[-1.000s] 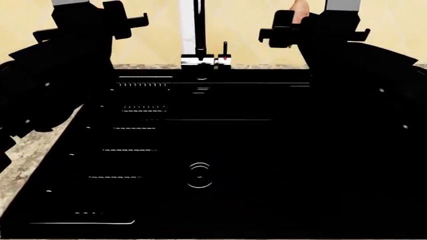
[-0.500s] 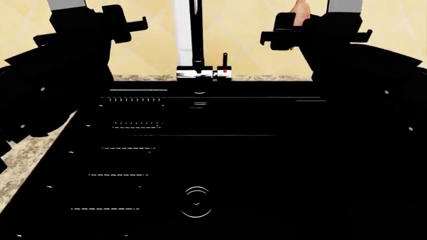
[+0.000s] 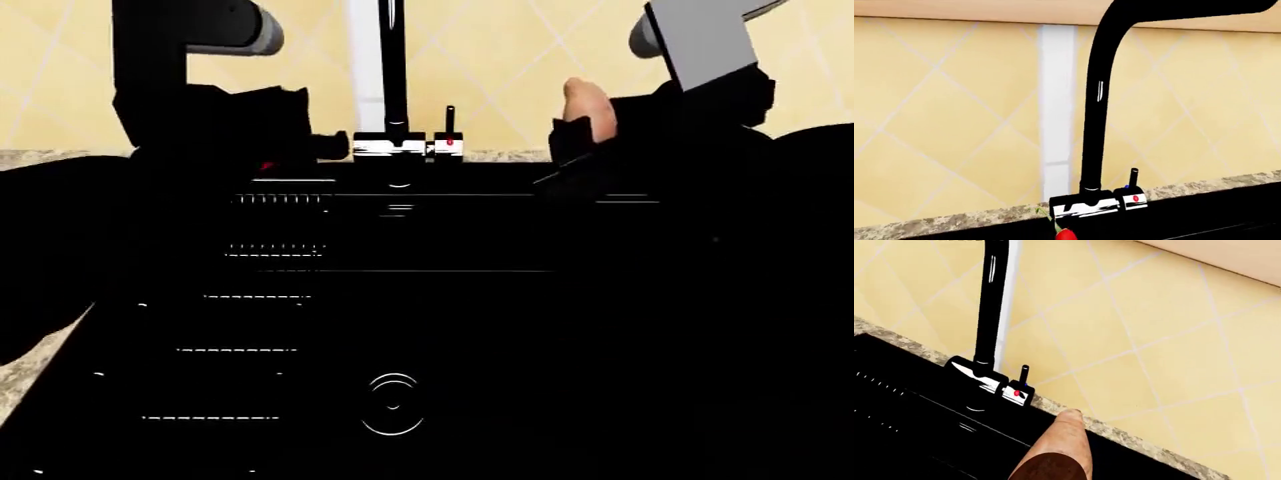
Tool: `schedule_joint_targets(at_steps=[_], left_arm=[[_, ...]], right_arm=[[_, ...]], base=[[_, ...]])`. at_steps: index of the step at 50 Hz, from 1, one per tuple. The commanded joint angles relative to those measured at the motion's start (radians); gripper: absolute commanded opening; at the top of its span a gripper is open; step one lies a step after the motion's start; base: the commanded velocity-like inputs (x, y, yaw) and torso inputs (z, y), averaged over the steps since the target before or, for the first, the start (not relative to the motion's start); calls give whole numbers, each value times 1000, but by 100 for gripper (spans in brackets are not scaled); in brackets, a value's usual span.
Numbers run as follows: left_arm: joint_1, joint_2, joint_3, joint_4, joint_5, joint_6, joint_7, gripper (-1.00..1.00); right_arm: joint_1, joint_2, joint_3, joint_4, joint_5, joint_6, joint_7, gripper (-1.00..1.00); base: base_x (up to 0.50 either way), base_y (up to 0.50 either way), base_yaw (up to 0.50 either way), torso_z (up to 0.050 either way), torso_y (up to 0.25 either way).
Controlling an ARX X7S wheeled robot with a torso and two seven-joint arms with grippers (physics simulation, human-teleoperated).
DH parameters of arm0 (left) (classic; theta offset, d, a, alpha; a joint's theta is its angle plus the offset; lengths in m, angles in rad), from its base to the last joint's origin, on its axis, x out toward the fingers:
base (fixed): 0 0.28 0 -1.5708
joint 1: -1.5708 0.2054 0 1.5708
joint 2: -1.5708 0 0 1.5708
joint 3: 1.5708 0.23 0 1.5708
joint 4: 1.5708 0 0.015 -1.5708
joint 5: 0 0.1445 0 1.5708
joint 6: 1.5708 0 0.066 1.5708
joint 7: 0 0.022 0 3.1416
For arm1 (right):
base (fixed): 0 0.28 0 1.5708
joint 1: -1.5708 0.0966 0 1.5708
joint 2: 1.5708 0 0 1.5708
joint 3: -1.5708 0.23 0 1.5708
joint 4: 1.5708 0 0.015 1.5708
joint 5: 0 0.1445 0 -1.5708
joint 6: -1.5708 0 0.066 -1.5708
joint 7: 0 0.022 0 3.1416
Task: Pick up the fruits and vegetables and place them in the sink. Turn on the sink faucet to wash them. Then turn the sink off and put them in the tray.
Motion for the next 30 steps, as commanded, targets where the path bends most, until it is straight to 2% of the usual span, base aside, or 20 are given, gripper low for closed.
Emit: schedule_joint_targets(at_steps=[1,16,30], left_arm=[[-8,-37,20,152,-17,-61,-4,-100],[1,-42,15,193,-3,-53,-9,-100],[-6,-52,-1,213,-1,-47,-22,-100]], right_arm=[[83,93,6,-232,37,131,-74,-100],[51,61,36,-344,13,76,-132,-100],[-75,-101,-23,-252,-51,49,-128,-100]], base=[[0,0,0,0,0],[0,0,0,0,0],[0,0,0,0,0]])
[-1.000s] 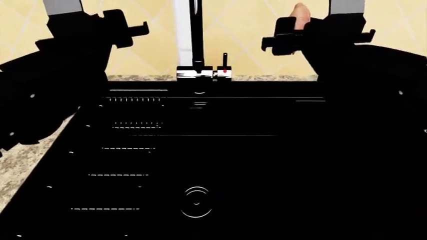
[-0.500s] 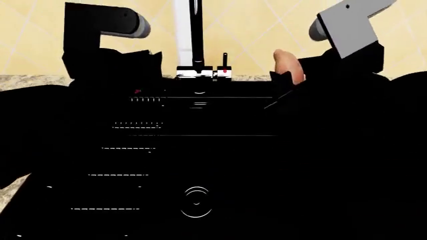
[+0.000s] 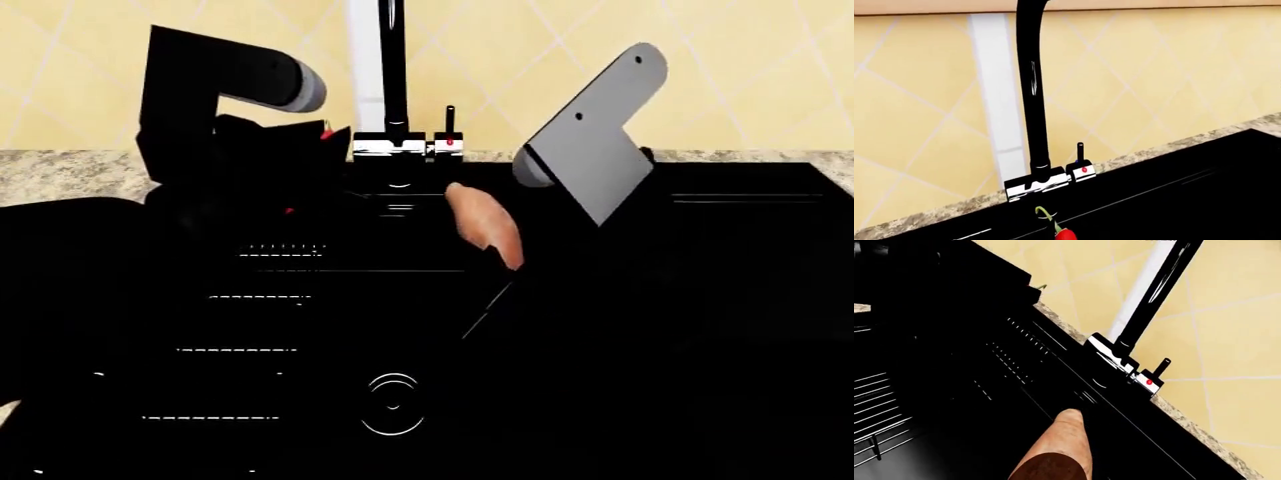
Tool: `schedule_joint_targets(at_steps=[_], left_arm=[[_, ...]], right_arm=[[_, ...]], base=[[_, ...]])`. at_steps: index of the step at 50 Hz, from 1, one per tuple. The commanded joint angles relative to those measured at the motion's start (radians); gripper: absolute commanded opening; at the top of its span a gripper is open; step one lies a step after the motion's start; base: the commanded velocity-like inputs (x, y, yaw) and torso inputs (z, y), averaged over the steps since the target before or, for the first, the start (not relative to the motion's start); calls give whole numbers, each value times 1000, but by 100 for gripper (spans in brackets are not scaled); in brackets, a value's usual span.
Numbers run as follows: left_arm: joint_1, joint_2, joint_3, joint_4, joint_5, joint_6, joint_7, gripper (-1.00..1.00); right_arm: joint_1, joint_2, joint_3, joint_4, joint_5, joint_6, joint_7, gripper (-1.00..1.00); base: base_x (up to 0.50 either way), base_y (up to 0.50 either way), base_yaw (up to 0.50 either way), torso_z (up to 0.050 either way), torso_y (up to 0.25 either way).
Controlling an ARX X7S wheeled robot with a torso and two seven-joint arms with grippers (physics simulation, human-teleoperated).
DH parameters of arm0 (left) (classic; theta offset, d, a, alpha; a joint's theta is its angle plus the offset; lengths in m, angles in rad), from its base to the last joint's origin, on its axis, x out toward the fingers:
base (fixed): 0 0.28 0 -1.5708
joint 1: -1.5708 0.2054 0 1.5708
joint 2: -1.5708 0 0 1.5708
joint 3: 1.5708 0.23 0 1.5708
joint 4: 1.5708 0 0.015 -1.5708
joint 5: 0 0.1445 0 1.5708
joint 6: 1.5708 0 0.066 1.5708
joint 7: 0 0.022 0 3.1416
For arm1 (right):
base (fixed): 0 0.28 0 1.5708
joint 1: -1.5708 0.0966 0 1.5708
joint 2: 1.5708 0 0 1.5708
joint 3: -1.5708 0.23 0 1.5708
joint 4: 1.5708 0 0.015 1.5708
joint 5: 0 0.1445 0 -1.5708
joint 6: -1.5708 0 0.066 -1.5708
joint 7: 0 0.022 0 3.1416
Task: Pick up the fruits and vegetables and place them in the sink. Turn on the sink faucet to wash them. Then turn the sink off and put them in the tray.
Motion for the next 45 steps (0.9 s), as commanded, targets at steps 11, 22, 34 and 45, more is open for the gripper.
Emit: schedule_joint_targets(at_steps=[11,22,34,45], left_arm=[[-6,-15,-15,25,5,9,-49,-100],[4,-11,-11,39,23,10,-57,-100],[10,-3,-8,32,33,6,-56,-100],[23,-2,-4,17,46,7,-47,-100]], right_arm=[[-134,-167,-80,188,-99,12,-19,-100],[-228,-274,-153,323,-146,35,-15,-100],[-348,-373,-196,517,-211,-5,-70,-100],[-470,-451,-236,695,-264,-49,-148,-100]], base=[[0,0,0,0,1],[0,0,0,0,0],[0,0,0,0,0],[0,0,0,0,0]])
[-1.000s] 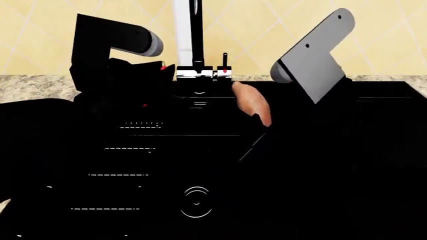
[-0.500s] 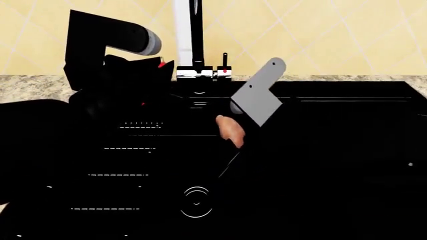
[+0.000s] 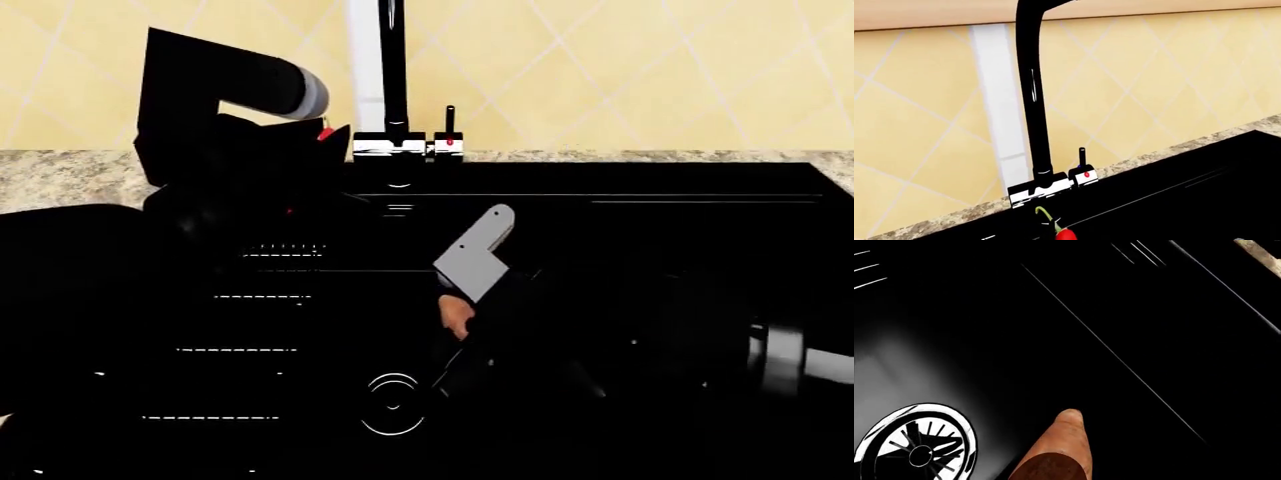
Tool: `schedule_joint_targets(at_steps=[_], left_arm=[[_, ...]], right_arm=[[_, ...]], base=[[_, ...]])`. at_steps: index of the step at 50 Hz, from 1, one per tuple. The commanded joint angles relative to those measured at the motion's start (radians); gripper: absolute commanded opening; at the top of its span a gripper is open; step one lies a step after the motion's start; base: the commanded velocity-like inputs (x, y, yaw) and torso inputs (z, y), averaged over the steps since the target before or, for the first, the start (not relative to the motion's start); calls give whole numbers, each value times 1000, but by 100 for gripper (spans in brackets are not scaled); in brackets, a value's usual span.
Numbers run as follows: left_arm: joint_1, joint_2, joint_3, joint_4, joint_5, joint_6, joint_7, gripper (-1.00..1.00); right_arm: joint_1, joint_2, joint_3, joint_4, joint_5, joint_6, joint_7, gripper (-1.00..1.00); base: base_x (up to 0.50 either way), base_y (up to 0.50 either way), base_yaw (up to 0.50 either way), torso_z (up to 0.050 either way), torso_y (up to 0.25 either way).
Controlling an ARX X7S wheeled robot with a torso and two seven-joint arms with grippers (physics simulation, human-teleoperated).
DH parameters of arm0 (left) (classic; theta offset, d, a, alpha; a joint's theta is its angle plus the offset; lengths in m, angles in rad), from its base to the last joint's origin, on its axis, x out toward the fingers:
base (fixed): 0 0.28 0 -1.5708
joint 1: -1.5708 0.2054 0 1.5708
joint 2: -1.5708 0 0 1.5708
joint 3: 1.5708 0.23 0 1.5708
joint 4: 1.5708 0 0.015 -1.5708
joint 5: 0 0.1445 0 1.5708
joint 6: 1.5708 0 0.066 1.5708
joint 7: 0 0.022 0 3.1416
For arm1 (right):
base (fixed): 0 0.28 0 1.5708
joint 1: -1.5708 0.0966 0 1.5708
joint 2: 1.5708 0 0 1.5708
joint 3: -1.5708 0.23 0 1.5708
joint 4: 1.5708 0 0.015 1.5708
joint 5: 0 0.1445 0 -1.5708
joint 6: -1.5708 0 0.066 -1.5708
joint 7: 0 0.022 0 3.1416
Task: Pick up the fruits and vegetables and place them in the sink. Turn on the sink faucet to wash them. Then turn the sink off and put them in the tray.
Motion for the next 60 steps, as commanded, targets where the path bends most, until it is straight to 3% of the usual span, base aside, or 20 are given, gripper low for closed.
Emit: schedule_joint_targets(at_steps=[1,31,32,53,60], left_arm=[[10,3,4,-8,2,4,-29,-100],[18,-2,3,-13,7,-7,-22,-100],[18,-3,3,-13,6,-8,-21,-100],[20,2,-2,-13,6,-12,-24,-100],[20,3,-4,-15,6,-13,-23,-100]], right_arm=[[-120,-86,-38,180,-73,-38,-75,-100],[-344,-301,-118,604,-163,-76,-277,-100],[-340,-295,-123,583,-169,-75,-279,100],[-266,-220,-107,421,-163,-54,-235,100],[-99,-52,-23,112,-116,-65,-160,100]], base=[[0,0,0,0,0],[4,1,3,-2,0],[18,4,10,-12,0],[5,3,7,-4,0],[0,0,0,0,0]])
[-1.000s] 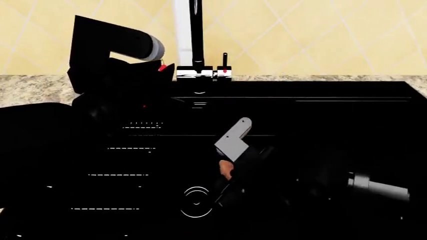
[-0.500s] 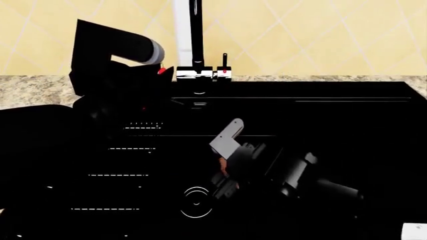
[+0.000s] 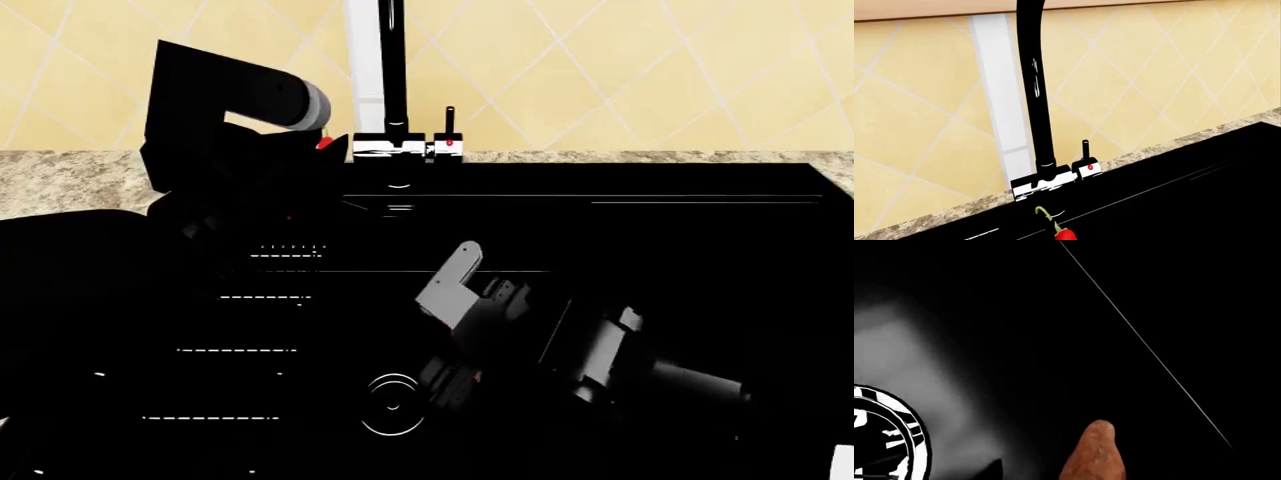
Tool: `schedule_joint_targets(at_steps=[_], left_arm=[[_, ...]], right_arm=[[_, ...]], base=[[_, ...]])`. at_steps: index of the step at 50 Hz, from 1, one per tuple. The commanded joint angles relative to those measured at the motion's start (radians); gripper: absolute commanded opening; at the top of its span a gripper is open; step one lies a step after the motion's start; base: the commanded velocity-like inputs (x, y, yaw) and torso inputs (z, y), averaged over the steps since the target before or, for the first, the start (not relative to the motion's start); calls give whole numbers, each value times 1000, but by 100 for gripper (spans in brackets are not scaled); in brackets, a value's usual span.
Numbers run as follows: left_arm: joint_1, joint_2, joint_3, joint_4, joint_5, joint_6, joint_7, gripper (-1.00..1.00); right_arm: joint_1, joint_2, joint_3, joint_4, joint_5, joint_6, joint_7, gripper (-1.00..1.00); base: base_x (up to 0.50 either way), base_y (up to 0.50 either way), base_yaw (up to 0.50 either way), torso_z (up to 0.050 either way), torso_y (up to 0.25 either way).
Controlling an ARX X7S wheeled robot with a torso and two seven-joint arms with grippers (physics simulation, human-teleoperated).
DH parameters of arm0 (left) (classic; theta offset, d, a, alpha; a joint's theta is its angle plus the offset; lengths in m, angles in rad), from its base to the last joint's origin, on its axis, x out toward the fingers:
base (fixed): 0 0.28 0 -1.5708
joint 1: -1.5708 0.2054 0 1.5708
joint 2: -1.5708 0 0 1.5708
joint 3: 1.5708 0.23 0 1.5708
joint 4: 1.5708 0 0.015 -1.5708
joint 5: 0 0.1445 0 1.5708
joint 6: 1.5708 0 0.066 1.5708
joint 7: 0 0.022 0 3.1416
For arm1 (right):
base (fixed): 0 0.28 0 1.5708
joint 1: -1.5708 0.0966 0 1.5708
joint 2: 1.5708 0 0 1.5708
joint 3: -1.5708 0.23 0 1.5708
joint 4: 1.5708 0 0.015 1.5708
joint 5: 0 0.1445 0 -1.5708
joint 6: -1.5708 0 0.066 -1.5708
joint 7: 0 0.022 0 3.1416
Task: Pick up the fruits and vegetables and place them in the sink. Turn on the sink faucet to wash them. Then turn the sink off and put them in the tray.
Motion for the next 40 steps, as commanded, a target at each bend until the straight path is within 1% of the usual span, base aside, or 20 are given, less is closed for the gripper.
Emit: schedule_joint_targets(at_steps=[1,4,8,20,24,32,36,40], left_arm=[[0,2,-3,-2,-8,4,-32,-100],[-4,1,-6,-2,-11,2,-33,-100],[-7,0,-8,1,-13,-1,-36,-100],[-10,0,-12,6,-15,-6,-39,-100],[-13,-4,-14,17,-18,-11,-38,-100],[-23,2,-5,41,-13,-39,-19,-100],[-29,21,8,71,-5,-63,-18,-100],[-45,32,11,77,-13,-84,-14,-100]], right_arm=[[116,173,21,-309,151,-6,38,100],[178,245,62,-399,173,-13,62,100],[227,303,94,-463,190,-18,78,100],[294,363,130,-536,212,-5,103,100],[341,404,155,-590,231,6,121,100],[477,574,258,-770,332,5,189,100],[524,636,297,-792,360,-1,236,100],[558,688,324,-799,383,2,252,100]], base=[[0,0,0,0,0],[0,0,0,0,0],[0,0,0,0,0],[0,0,0,0,0],[0,0,0,0,0],[0,0,0,0,0],[0,0,0,0,0],[0,0,0,0,0]])
